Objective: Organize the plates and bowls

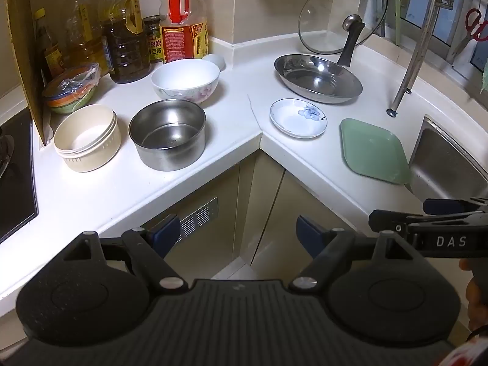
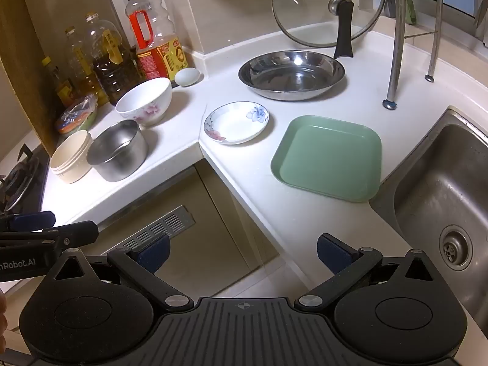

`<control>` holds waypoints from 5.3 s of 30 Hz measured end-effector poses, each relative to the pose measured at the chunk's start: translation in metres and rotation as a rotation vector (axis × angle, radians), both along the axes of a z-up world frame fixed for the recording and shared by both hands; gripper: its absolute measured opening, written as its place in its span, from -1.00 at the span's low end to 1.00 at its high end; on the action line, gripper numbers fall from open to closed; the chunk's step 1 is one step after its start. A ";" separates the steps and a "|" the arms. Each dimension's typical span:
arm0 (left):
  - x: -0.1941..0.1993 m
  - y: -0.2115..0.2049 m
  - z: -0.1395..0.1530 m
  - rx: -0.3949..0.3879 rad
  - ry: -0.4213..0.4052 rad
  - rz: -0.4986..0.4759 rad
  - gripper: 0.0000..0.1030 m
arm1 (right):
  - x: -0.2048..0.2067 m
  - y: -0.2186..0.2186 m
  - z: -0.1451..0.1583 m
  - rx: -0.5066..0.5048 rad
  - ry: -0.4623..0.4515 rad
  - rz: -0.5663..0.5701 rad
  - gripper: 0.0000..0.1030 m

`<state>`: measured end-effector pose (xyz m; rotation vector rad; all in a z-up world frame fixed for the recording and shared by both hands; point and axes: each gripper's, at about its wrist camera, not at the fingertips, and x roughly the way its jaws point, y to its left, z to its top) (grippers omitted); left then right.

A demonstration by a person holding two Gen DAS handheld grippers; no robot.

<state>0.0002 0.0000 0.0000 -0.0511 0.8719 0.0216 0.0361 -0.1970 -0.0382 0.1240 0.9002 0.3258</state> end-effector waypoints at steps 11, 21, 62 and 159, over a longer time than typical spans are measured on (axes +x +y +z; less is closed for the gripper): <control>0.000 0.000 0.000 -0.003 0.000 0.001 0.59 | -0.001 0.001 0.000 -0.003 -0.004 0.000 0.99; 0.000 0.000 0.000 -0.008 0.002 0.000 0.59 | 0.001 0.003 0.001 -0.006 -0.005 0.000 0.99; 0.007 0.005 -0.014 -0.022 0.017 0.005 0.59 | 0.009 0.004 0.000 -0.012 -0.005 0.001 0.99; 0.161 -0.132 -0.091 -0.106 -0.010 -0.272 -0.55 | 0.084 -0.133 -0.062 0.180 -0.096 -0.267 -0.30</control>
